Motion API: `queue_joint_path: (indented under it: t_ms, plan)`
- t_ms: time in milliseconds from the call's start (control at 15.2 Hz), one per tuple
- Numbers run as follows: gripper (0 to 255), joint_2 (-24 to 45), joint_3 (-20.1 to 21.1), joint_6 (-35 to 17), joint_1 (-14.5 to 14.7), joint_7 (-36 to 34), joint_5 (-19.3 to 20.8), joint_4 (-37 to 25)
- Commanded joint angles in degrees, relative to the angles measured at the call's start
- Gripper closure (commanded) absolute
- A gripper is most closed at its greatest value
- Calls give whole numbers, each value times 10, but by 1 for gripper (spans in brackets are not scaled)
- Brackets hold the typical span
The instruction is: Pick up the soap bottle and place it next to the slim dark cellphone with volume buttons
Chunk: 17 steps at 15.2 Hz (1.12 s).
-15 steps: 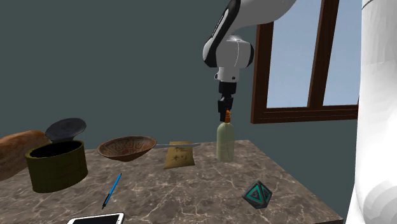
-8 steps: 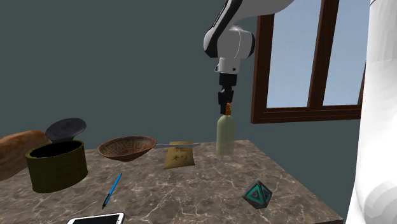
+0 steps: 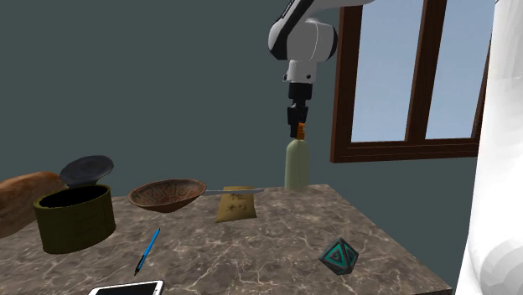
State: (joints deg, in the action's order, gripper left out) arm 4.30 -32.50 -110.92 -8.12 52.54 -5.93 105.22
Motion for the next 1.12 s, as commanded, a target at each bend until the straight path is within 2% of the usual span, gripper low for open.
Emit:
queue_joint_path:
  t_ms: [0,1056]
  plan:
    - [255,-3,0,14,0,-1,2,-12]
    - [255,0,-3,138,-4,-7,3,-138]
